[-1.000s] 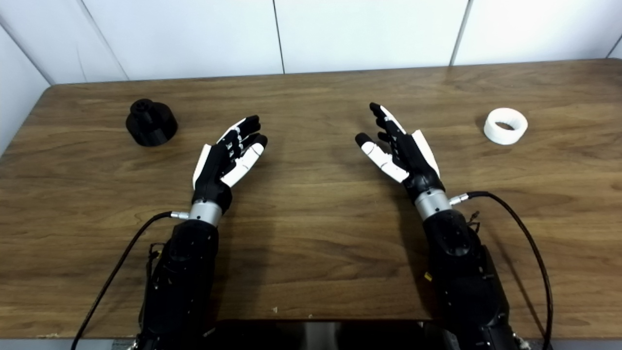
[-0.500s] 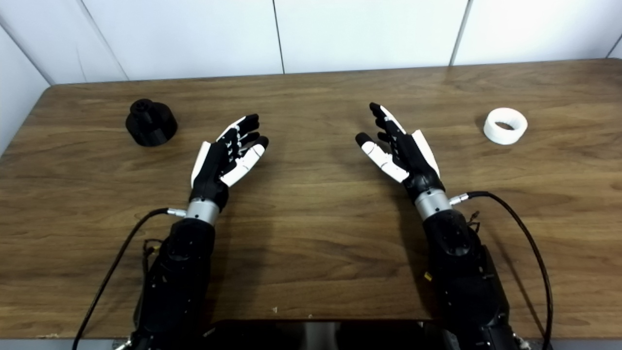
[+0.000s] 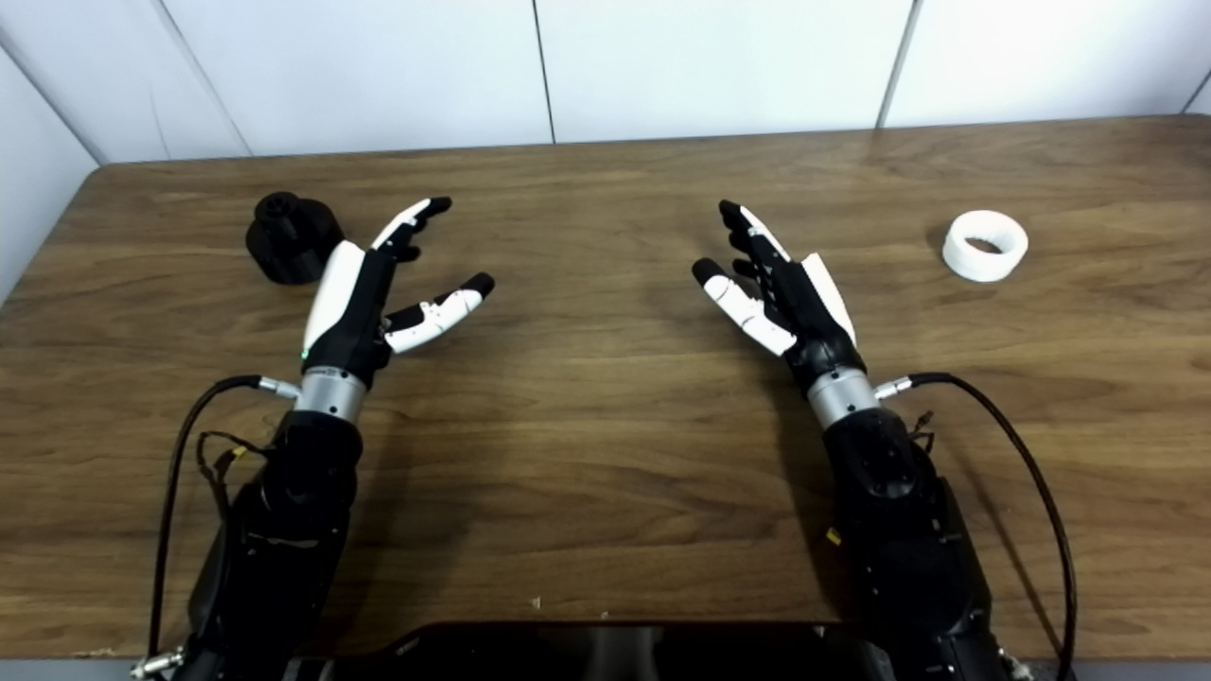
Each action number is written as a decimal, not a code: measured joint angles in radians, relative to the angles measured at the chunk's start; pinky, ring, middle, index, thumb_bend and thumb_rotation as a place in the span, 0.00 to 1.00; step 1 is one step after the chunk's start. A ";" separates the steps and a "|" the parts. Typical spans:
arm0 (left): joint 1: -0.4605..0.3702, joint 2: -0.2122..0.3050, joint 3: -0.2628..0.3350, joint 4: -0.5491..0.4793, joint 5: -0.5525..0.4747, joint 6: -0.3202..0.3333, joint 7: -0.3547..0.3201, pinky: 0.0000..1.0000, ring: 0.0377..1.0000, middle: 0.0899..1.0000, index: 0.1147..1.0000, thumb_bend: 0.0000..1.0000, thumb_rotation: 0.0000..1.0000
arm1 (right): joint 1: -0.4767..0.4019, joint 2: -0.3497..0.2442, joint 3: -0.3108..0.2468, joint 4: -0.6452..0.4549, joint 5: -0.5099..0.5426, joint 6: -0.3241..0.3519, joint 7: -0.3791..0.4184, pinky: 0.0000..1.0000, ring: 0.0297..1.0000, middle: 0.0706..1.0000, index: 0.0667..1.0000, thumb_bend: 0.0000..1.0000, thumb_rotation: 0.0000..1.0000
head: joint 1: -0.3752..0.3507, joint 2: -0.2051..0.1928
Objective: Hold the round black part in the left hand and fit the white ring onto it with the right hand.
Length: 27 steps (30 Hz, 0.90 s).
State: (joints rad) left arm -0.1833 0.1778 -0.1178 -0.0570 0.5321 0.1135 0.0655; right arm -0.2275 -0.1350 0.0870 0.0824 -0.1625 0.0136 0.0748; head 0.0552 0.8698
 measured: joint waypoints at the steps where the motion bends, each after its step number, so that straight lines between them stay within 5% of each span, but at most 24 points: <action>1: 0.000 0.006 0.002 -0.002 0.018 0.005 0.002 0.89 0.95 0.94 0.87 0.72 0.48 | 0.000 0.000 0.000 0.001 -0.001 0.000 0.000 0.89 0.94 0.94 0.93 0.60 0.70 | 0.002 0.000; 11: -0.004 0.054 0.032 -0.026 0.162 0.055 0.018 1.00 1.00 0.97 0.90 0.79 0.52 | 0.000 -0.002 0.000 0.005 -0.003 0.000 0.000 0.89 0.94 0.94 0.93 0.61 0.70 | 0.006 -0.003; 27: -0.052 0.123 0.113 0.019 0.206 0.115 0.054 1.00 1.00 1.00 1.00 0.92 0.59 | -0.005 -0.006 0.000 0.026 -0.018 -0.024 -0.005 0.87 0.93 0.92 0.91 0.63 0.71 | 0.018 -0.006</action>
State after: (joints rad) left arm -0.2348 0.3012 -0.0049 -0.0378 0.7383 0.2287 0.1194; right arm -0.2327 -0.1409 0.0874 0.1084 -0.1809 -0.0099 0.0702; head 0.0736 0.8636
